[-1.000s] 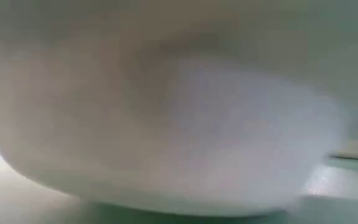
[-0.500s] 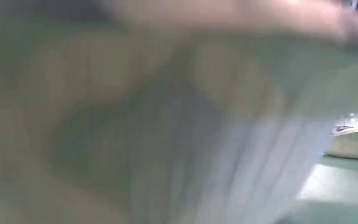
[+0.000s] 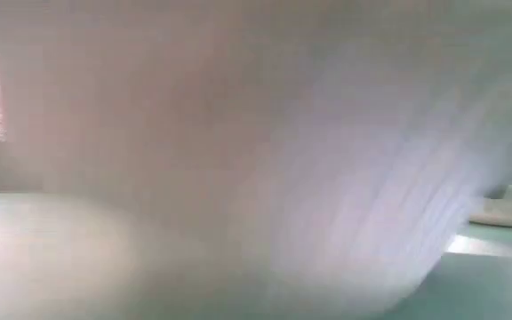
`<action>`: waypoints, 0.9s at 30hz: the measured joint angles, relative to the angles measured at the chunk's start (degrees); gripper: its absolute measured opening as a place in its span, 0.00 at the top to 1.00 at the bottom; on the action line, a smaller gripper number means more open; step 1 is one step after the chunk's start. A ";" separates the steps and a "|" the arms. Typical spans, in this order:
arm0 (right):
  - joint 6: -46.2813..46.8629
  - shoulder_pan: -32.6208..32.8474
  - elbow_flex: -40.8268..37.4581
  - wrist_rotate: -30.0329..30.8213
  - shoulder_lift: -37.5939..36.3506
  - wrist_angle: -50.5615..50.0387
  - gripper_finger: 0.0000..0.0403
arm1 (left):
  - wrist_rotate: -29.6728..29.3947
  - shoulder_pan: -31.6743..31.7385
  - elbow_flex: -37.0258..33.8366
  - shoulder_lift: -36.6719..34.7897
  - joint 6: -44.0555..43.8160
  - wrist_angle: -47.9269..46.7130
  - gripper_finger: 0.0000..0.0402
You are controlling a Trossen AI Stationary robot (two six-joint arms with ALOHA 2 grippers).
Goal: Place and stack bowls onto a shelf
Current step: Stack the white bowl on top of the white bowl on the shelf
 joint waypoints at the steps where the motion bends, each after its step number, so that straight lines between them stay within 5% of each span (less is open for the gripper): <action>1: 0.16 0.00 0.61 -0.87 0.76 0.87 0.46 | 0.00 0.00 0.00 0.07 -0.25 -0.30 0.66; 9: -0.81 0.01 1.04 -0.39 -1.17 -0.95 0.95 | -0.91 0.72 0.00 2.81 0.34 -2.99 0.66; 15: -0.81 0.50 1.88 10.41 -7.94 -12.68 0.92 | 7.99 1.70 -0.02 6.11 1.26 -1.55 0.66; 22: -6.03 0.59 3.13 21.49 -16.30 -21.60 0.95 | 8.94 3.29 -0.02 7.24 3.15 1.54 0.66; 27: -8.00 0.30 3.16 24.18 -20.10 -24.74 0.95 | 9.56 5.78 -0.02 7.26 2.01 1.91 0.66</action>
